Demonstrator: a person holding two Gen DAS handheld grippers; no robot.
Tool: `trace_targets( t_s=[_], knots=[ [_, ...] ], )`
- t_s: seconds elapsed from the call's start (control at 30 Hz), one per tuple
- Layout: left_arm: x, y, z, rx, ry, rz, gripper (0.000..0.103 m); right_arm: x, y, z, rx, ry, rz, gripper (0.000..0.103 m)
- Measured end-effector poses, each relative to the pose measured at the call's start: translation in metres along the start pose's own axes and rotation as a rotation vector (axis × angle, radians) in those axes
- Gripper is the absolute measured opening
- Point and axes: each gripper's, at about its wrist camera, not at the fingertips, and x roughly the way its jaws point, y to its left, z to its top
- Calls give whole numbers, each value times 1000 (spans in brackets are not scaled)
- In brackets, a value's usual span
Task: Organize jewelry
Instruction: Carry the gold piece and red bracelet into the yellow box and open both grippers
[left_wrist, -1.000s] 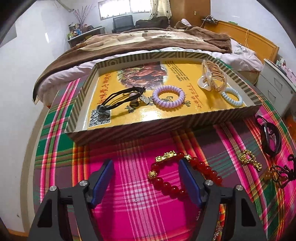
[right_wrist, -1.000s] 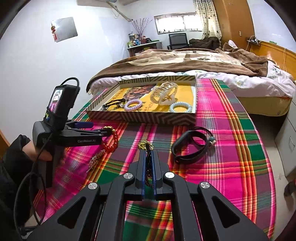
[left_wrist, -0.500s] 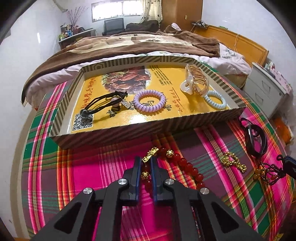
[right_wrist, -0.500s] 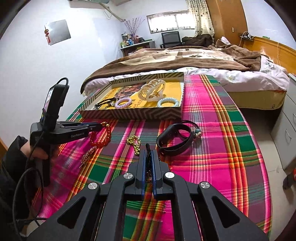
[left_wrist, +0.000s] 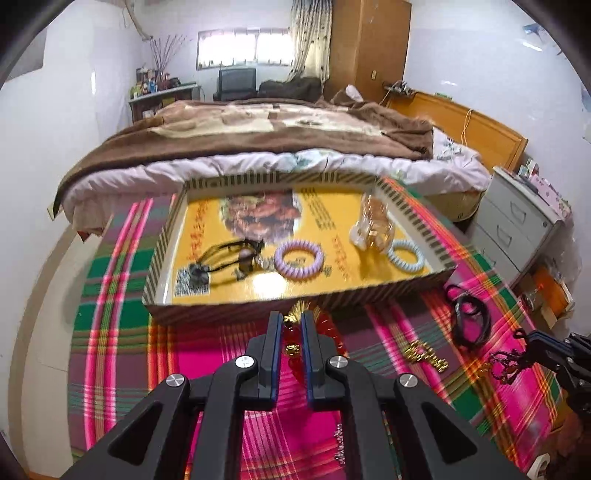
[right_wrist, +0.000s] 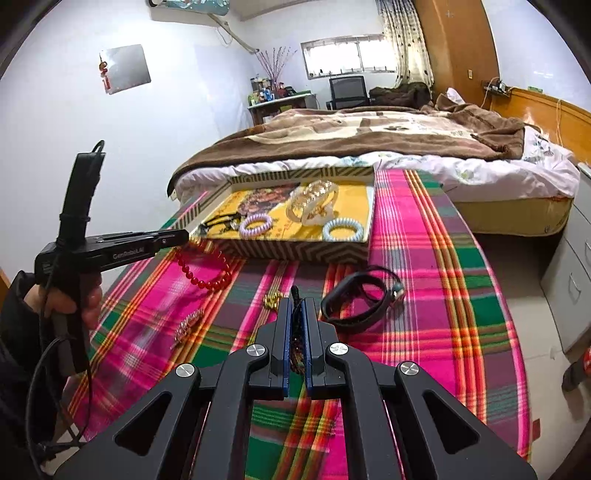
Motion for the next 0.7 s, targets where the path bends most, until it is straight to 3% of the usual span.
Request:
trace_targets(
  t_s=[0.3,0.7],
  knots=[
    [-23,2,16,5,-58,11,10,-9,5,22,-22,-56,9,5],
    [-32,15,43,-3,-102,5,10,13,22,64,-87,-72,46,5]
  ],
)
